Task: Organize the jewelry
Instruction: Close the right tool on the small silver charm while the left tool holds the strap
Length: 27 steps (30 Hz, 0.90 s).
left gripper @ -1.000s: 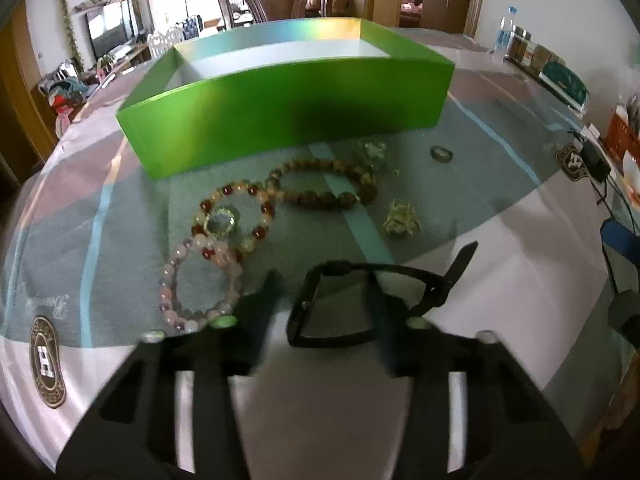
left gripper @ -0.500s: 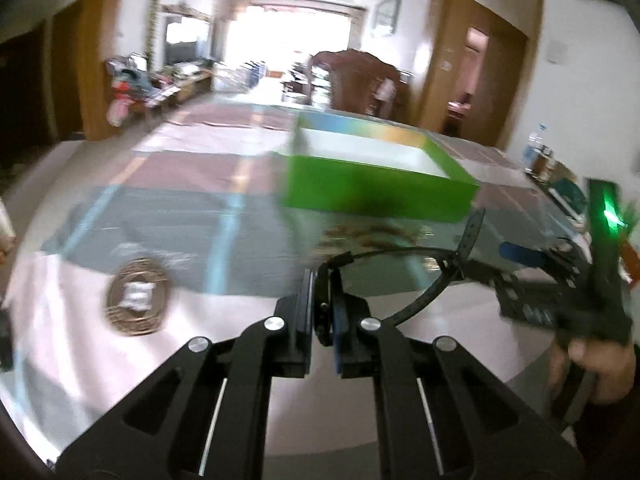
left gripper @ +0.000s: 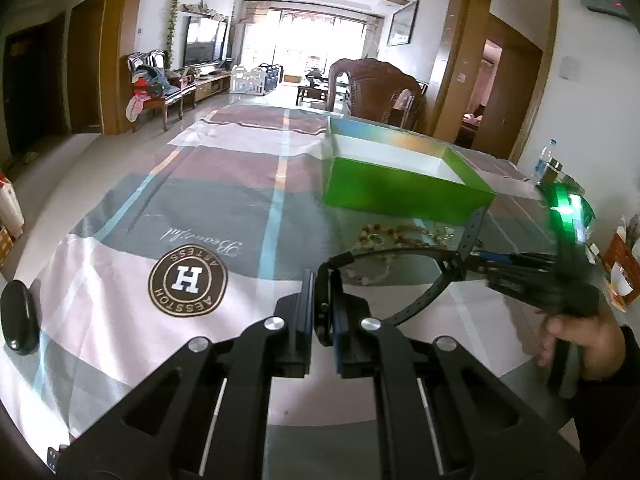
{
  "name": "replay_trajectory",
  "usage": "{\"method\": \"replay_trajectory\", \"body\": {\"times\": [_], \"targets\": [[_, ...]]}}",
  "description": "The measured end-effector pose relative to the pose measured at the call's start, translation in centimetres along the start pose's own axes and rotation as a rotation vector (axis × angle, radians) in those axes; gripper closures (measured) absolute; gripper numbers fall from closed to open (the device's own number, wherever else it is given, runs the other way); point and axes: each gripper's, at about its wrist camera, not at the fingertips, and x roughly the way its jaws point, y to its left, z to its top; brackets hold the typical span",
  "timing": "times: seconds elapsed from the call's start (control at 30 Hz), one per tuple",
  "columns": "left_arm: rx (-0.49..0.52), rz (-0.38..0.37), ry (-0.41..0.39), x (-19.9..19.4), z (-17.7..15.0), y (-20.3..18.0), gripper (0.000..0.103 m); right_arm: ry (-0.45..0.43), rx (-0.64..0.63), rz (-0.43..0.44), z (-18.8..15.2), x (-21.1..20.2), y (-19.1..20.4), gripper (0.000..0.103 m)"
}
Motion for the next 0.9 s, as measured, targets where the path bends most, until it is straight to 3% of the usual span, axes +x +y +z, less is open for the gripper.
{"method": "replay_trajectory", "body": {"times": [0.2,0.33,0.6,0.9], "targets": [[0.041,-0.035,-0.008,-0.3,0.2,-2.0,0.095,-0.186,0.047,0.007,-3.5,-9.1,-1.2,0.081],[0.065,-0.06,-0.003,-0.3,0.0,-3.6,0.095,-0.236,0.071,-0.022,-4.8,-12.1,-1.8,0.081],[0.097,-0.082,0.011,-0.6,-0.8,-6.4,0.095,-0.262,0.096,-0.025,-5.8,-13.4,-2.5,0.081],[0.101,-0.078,0.021,-0.7,-1.2,-7.1,0.095,-0.265,0.101,-0.011,-6.3,-13.3,-2.9,0.081]]}}
